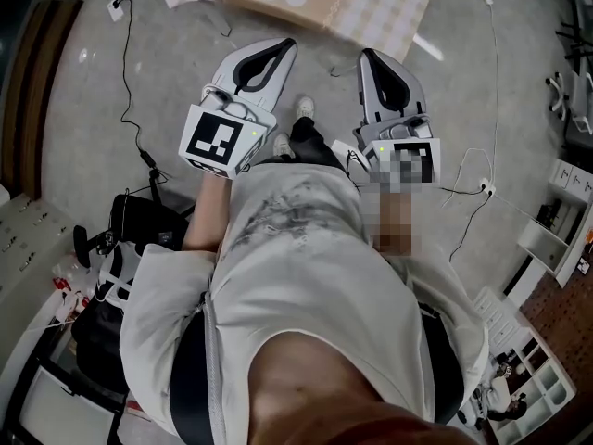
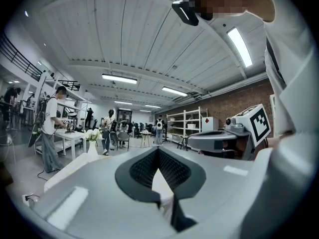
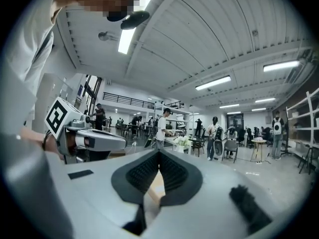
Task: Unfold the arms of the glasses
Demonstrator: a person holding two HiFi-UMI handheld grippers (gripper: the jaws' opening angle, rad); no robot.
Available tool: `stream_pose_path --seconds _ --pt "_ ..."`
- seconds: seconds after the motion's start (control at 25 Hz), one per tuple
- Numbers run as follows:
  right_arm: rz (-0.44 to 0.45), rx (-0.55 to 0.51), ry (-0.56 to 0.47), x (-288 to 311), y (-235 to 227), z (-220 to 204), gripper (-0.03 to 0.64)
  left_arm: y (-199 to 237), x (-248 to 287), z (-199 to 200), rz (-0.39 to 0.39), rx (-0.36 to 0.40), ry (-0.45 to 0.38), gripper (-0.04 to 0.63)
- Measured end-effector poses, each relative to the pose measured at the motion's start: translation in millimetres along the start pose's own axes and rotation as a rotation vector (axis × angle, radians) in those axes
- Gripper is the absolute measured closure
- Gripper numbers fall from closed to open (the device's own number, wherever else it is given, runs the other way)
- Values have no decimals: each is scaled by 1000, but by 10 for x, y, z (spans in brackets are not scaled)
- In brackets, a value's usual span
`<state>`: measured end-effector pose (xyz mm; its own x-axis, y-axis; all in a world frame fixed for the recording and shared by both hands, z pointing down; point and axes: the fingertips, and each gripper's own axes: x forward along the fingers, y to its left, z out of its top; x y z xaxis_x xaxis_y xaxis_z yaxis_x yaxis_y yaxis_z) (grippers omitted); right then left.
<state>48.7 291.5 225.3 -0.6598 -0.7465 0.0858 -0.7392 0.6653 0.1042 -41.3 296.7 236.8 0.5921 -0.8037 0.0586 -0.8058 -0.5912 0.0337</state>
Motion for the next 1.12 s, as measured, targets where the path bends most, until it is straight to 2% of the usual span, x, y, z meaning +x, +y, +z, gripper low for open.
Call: stream_pose_path --seconds 0.4,1.12 --pt "37 10 -7 439 -428 -31 600 298 467 36 35 9 8 586" --pt "101 32 -19 829 -1040 -38 600 520 1148 189 90 44 24 586"
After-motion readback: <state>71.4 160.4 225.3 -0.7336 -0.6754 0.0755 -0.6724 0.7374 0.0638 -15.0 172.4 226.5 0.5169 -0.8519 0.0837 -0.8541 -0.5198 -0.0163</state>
